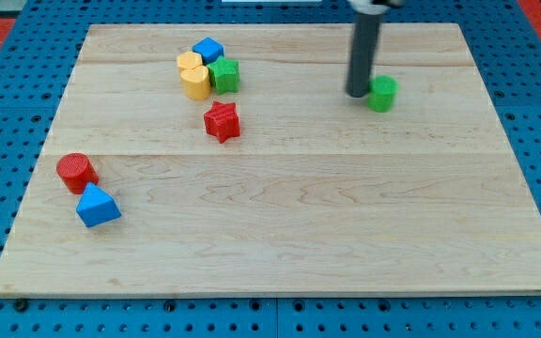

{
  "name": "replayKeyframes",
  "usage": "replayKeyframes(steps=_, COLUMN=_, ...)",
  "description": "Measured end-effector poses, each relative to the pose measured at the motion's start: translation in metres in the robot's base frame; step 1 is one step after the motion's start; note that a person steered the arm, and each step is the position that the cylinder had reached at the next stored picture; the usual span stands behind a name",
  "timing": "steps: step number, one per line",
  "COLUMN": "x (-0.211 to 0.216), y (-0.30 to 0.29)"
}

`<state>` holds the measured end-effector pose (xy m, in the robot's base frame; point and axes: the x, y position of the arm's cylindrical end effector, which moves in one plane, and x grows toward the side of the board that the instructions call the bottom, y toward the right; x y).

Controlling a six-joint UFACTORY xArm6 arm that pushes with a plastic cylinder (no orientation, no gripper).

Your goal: Place the red star diagonal top right to the triangle

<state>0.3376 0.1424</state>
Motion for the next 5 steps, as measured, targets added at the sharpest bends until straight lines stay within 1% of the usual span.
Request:
replayKeyframes(steps=1, x=0.005, y=-0.035)
replayKeyframes(steps=2, x=0.003, y=-0.132)
replayKeyframes(steps=3, x=0.01, y=-0.187)
replayKeyframes(steps=4, x=0.04, y=-0.227)
replayKeyframes(steps=5, x=0.091, y=-0.195)
